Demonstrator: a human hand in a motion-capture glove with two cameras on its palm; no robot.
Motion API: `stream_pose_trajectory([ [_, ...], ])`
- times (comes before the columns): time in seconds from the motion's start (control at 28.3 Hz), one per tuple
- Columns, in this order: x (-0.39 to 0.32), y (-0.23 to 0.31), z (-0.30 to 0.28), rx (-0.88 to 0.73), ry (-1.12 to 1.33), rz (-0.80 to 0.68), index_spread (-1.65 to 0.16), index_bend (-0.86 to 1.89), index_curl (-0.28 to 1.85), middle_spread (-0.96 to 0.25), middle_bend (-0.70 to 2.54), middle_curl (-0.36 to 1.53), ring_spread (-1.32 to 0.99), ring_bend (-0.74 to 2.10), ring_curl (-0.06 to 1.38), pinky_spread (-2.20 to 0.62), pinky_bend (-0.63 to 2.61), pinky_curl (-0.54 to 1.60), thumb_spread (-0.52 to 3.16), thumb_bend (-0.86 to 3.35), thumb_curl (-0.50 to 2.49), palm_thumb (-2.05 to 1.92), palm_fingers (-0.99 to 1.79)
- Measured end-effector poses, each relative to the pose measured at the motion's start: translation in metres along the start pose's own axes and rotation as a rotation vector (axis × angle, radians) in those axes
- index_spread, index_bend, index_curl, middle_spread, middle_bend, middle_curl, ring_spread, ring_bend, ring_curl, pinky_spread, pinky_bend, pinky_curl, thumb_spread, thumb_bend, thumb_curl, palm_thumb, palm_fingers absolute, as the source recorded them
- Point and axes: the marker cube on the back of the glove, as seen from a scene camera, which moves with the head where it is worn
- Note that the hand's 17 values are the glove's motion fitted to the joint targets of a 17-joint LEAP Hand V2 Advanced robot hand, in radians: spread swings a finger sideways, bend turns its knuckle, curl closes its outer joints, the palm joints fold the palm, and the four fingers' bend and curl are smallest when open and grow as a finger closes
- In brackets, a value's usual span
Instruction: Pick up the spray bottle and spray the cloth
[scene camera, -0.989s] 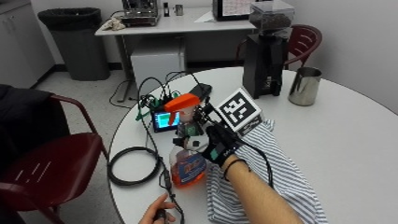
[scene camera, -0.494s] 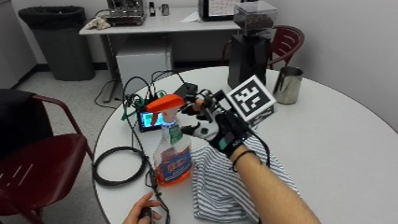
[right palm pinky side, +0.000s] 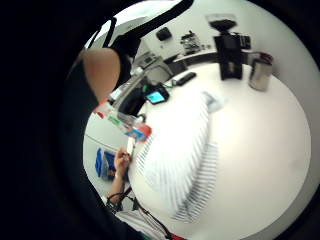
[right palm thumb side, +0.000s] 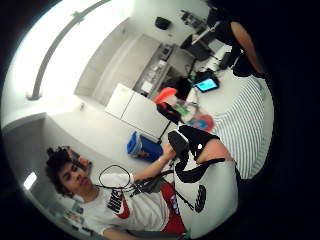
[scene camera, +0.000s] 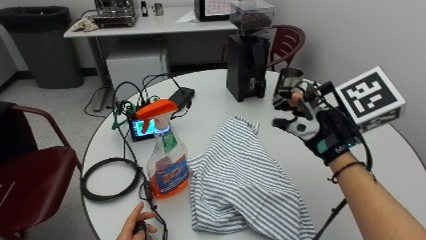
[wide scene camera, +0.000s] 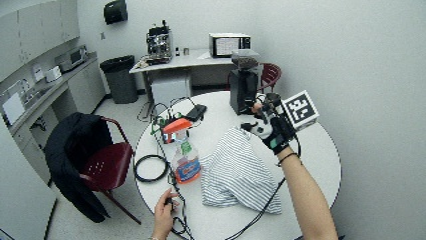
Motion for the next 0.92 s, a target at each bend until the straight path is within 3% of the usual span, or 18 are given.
stream_pose_trajectory([
  [0.28, 0.090, 0.049, 0.004, 0.003, 0.159, 0.231, -0.33, 0.12, 0.19, -0.14, 0.48, 0.47, -0.10, 0.49, 0.41, 0.19, 0.15, 0.33, 0.91, -0.03, 0.39, 0.72, 0.80],
  [0.92, 0.090, 0.047, 0.035, -0.072, 0.248, 0.206, -0.33, 0.11, 0.22, -0.13, 0.50, 0.45, -0.09, 0.48, 0.40, 0.23, 0.16, 0.29, 0.93, -0.03, 0.36, 0.73, 0.79],
])
